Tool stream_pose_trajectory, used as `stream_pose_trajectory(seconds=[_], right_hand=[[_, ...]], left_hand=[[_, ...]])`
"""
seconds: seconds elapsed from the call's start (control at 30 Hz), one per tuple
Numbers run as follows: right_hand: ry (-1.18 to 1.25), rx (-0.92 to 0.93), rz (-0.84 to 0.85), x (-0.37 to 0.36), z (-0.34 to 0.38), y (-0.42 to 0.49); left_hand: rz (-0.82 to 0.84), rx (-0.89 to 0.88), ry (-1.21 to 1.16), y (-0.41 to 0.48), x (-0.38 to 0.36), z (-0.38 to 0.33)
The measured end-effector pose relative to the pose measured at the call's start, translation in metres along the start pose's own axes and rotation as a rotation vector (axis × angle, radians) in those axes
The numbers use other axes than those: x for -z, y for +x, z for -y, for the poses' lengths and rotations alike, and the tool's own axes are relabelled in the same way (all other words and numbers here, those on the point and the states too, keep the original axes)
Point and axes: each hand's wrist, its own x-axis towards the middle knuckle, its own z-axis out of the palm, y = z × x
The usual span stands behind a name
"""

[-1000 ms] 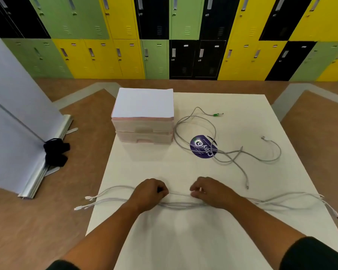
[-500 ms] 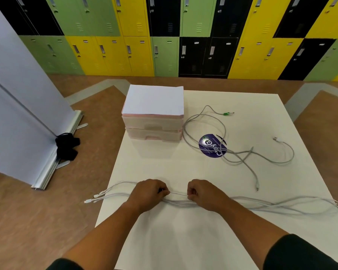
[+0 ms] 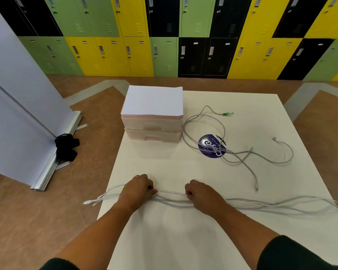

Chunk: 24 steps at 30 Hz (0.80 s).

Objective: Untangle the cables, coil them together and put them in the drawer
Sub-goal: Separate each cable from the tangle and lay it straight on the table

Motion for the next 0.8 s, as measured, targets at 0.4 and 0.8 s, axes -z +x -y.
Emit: stream_pose_trajectory(seconds=[0.4, 0.8], right_hand=[[-0.015, 0.08, -0.064, -0.016, -0.01, -0.011], [-0.153, 0.177, -0.114, 0.0, -0.084, -0.054]], left_hand=[[-0.008, -0.046, 0.134, -0.007, -0.005, 0.02], [0.372, 0.097, 0.358, 0.02, 0.013, -0.021]])
